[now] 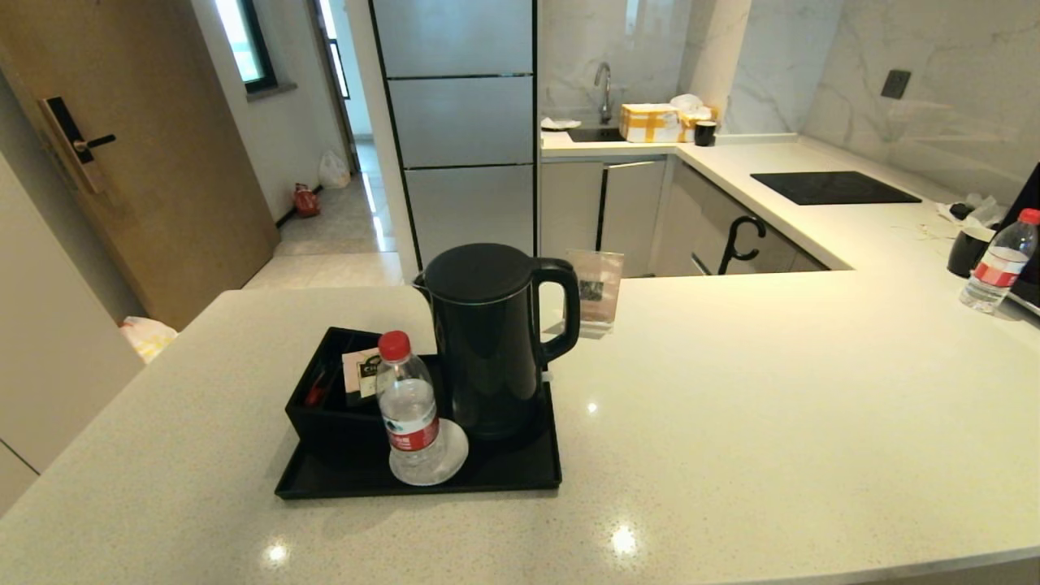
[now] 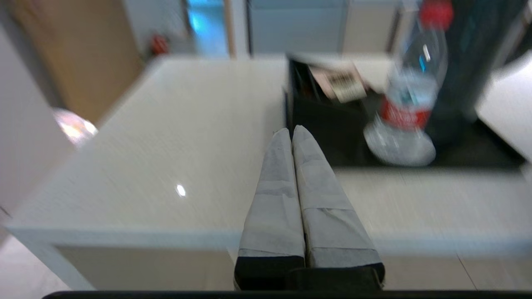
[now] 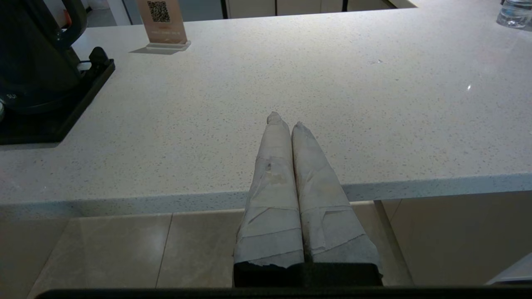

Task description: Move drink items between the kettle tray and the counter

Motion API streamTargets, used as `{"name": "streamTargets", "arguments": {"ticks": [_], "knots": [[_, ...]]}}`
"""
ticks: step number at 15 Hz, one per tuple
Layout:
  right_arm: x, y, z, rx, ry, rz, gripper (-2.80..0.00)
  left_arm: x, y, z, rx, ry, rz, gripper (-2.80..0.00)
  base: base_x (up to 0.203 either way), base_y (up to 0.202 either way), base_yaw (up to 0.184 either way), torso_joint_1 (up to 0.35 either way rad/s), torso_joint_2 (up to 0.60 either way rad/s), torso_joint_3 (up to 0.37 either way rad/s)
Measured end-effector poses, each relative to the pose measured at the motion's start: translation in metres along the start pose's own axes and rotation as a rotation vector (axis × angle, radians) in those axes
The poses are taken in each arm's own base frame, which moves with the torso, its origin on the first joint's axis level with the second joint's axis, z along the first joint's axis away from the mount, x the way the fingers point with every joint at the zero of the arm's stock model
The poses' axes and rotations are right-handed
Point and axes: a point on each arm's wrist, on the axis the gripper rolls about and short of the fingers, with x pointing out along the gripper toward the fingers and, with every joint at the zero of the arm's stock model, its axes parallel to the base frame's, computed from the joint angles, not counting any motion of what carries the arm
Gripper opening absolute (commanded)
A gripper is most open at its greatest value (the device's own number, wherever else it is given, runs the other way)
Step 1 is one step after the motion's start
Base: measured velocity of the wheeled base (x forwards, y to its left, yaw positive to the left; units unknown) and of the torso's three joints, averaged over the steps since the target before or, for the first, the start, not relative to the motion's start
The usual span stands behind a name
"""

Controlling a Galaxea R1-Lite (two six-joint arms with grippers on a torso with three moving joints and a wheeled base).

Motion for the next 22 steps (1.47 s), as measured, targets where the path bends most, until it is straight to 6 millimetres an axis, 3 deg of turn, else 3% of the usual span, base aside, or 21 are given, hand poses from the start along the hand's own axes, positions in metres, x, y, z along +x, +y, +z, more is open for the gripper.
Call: {"name": "streamTargets", "arguments": {"ticks": [3,22], "knots": [[0.0,0.0,0.0,0.0,0.0,0.0,-2.8,-0.0014,-0.0014,-0.01,-0.006,0.115,-0.059,-2.8,0.0,0.0,0.0,0.0,0.0,0.0],[-0.0001,-0.0003,0.0009,0.03,-0.004,-0.011,-2.8,-0.0001,-0.0015,-0.0094,-0.018,0.076,-0.063,-2.8,0.0,0.0,0.0,0.0,0.0,0.0]]}}
